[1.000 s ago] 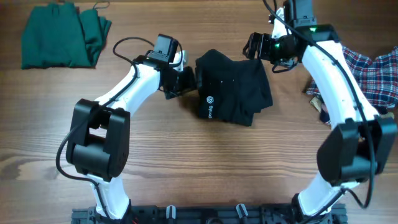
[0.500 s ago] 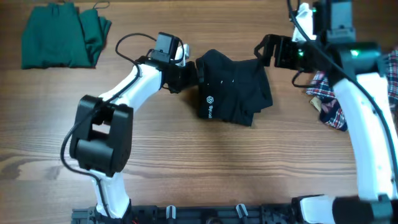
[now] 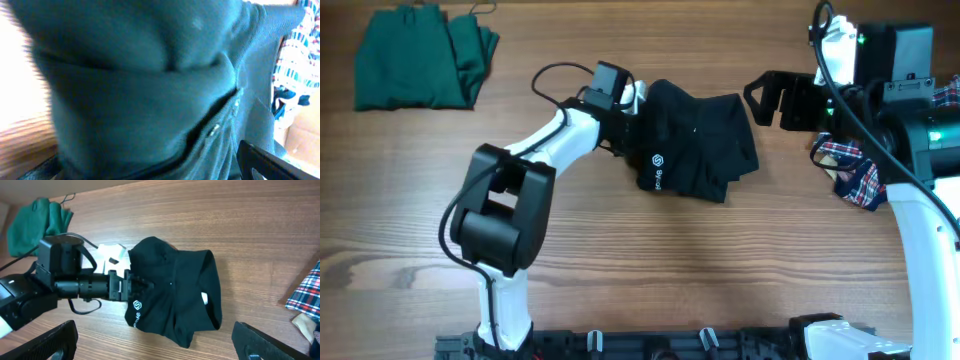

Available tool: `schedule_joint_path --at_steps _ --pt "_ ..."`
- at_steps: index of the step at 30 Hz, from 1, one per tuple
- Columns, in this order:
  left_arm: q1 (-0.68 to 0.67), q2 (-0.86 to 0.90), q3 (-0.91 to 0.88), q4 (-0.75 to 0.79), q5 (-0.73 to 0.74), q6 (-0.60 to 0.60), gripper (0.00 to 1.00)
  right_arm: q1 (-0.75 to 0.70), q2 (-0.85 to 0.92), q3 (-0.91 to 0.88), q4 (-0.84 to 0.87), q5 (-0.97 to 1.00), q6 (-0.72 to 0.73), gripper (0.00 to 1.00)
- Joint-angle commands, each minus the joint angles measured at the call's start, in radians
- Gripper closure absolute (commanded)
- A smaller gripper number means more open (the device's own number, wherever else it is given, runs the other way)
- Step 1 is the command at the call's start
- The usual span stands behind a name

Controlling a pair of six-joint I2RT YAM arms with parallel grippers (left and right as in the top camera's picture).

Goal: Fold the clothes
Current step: 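Lift the black shirt bundle and carry it to the upper left with the left gripper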

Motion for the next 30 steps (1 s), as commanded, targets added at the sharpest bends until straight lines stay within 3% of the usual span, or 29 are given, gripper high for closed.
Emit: schedule_joint_path --at_steps 1,6,9,11,14,17,24,30 --pt "-0.040 0.047 0.006 0.024 0.011 -0.034 0.00 -0.004 -0.008 0.018 -0.002 0.017 -0.016 0.00" --pt "-0.053 0.097 0.006 0.045 0.013 -0.064 0.01 -0.004 -0.010 0.018 -0.014 0.017 -0.016 0.00" --pt "-0.051 0.127 0.006 0.053 0.013 -0.063 0.12 -0.004 -0.010 0.018 -0.023 0.017 -0.017 0.00" --pt "-0.051 0.140 0.006 0.064 0.012 -0.063 0.30 -0.004 -0.010 0.018 -0.024 0.017 -0.017 0.00" --pt "-0.051 0.145 0.006 0.078 0.012 -0.063 0.72 -0.004 -0.010 0.018 -0.024 0.017 -0.016 0.00" --pt "-0.051 0.145 0.006 0.082 0.012 -0.063 0.96 -0.004 -0.010 0.018 -0.024 0.017 -0.016 0.00" --pt "-0.031 0.141 0.008 0.094 0.011 -0.045 0.96 -0.004 -0.010 0.018 -0.024 0.022 -0.016 0.00" --pt "0.041 0.107 0.041 0.041 -0.010 0.064 0.96 -0.004 -0.010 0.018 -0.024 0.040 -0.016 0.00"
